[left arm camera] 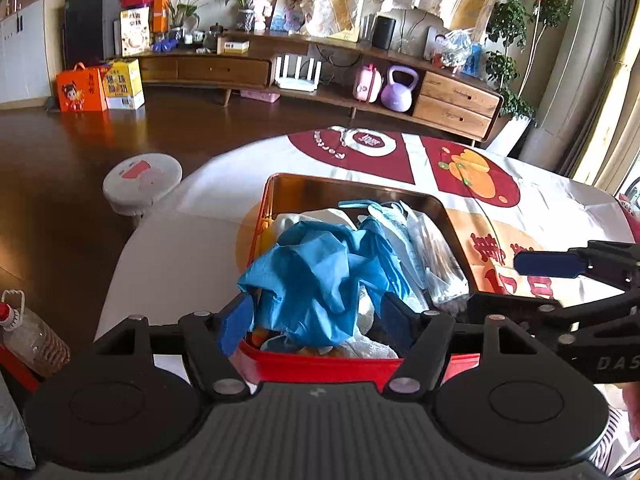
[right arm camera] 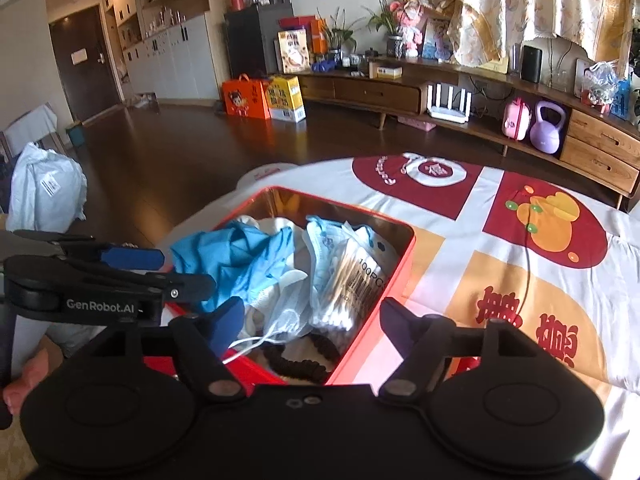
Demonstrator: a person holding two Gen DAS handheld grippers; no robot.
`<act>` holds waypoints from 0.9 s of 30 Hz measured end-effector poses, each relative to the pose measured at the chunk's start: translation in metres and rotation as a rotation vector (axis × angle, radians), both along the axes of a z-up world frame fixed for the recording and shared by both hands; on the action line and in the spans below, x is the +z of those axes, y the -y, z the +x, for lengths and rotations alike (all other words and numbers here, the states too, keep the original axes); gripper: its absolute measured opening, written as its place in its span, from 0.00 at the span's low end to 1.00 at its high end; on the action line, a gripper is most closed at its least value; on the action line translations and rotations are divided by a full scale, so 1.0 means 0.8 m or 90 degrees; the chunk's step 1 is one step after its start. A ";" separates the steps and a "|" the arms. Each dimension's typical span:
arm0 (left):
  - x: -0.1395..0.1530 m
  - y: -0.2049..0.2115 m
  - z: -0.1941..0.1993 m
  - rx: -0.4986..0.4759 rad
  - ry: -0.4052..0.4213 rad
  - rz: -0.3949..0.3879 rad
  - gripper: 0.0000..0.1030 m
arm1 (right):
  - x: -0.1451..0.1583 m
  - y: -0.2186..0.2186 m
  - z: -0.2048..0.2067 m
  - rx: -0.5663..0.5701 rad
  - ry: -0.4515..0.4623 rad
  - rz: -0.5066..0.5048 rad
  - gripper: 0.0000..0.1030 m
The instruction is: Organize soft objects
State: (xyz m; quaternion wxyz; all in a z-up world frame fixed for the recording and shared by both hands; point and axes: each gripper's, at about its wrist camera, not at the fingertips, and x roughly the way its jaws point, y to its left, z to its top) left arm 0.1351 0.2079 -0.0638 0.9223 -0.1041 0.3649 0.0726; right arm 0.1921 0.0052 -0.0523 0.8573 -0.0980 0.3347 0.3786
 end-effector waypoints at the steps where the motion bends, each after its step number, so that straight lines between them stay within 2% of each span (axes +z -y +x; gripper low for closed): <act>1: 0.002 0.002 -0.003 0.001 0.003 0.003 0.68 | 0.004 0.003 -0.003 0.002 0.001 0.007 0.75; 9: 0.030 0.022 -0.035 -0.003 0.049 0.028 0.75 | 0.026 0.028 -0.035 0.010 0.030 0.054 0.82; 14: 0.046 0.032 -0.054 -0.009 0.073 0.022 0.81 | 0.036 0.044 -0.051 0.003 0.046 0.081 0.86; 16: 0.051 0.037 -0.059 -0.007 0.076 0.029 0.85 | 0.039 0.050 -0.057 0.001 0.051 0.091 0.88; 18: 0.056 0.043 -0.064 -0.003 0.077 0.045 0.94 | 0.043 0.054 -0.062 -0.001 0.061 0.094 0.90; 20: 0.059 0.047 -0.071 -0.002 0.085 0.045 0.99 | 0.045 0.059 -0.069 -0.003 0.074 0.098 0.95; 22: 0.061 0.049 -0.076 -0.001 0.090 0.043 0.99 | 0.046 0.064 -0.075 -0.004 0.082 0.100 0.99; 27: 0.065 0.057 -0.085 -0.005 0.093 0.036 1.00 | 0.051 0.074 -0.086 -0.016 0.090 0.115 1.00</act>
